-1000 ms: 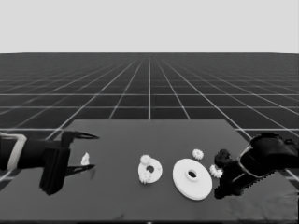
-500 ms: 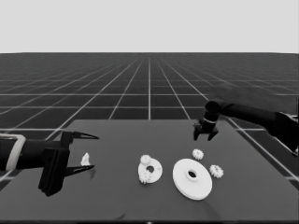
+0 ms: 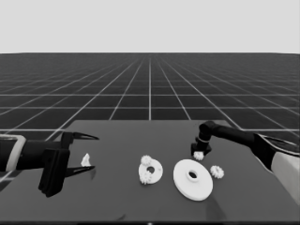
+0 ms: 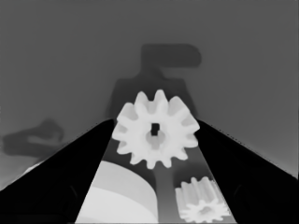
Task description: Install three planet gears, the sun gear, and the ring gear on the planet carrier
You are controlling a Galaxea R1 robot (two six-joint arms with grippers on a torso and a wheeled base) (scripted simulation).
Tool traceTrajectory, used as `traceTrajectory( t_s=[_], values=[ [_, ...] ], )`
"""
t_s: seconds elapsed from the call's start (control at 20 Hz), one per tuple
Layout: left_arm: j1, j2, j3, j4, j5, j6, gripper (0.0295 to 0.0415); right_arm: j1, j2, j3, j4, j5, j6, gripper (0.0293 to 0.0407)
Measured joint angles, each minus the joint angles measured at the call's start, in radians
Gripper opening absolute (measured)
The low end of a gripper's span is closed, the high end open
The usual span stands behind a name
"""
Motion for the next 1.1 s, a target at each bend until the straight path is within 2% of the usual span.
traceTrajectory(
  t_s=[0.05,0.1,0.45,0.5,0.55,0.6,0.7,0.95,1.0,1.05,1.1],
  values=[
    [0.0,0.0,0.0,0.0,0.0,0.0,0.0385,0.0,0.0,-0.001,-0.001,0.001,-0.001,0.0317],
    [0.0,0.0,0.0,0.0,0.0,0.0,0.0385,0.0,0.001,-0.002,-0.001,0.001,-0.001,0.0312],
    [0.0,0.0,0.0,0.0,0.0,0.0,0.0385,0.0,0.001,-0.004,-0.001,0.003,-0.001,0.0312],
    [0.0,0.0,0.0,0.0,0.0,0.0,0.0385,0.089,-0.101,0.225,0.038,-0.127,0.105,0.0312],
    [0.0,0.0,0.0,0.0,0.0,0.0,0.0385,0.199,-0.129,0.279,0.095,-0.197,0.126,0.0313],
    [0.0,0.0,0.0,0.0,0.0,0.0,0.0385,0.265,-0.127,0.274,0.134,-0.236,0.122,0.0312],
    [0.0,0.0,0.0,0.0,0.0,0.0,0.0385,0.321,-0.114,0.247,0.169,-0.271,0.108,0.0312],
    [0.0,0.0,0.0,0.0,0.0,0.0,0.0385,0.343,-0.104,0.223,0.185,-0.289,0.097,0.0312],
    [0.0,0.0,0.0,0.0,0.0,0.0,0.0385,0.346,-0.098,0.522,0.193,-0.284,0.468,0.0313],
    [0.0,0.0,0.0,0.0,0.0,0.0,0.0385,0.347,0.013,0.63,0.198,-0.28,0.65,0.0313],
    [0.0,0.0,0.0,0.0,0.0,0.0,0.0385,0.348,0.109,0.638,0.201,-0.277,0.735,0.0313]
  ],
)
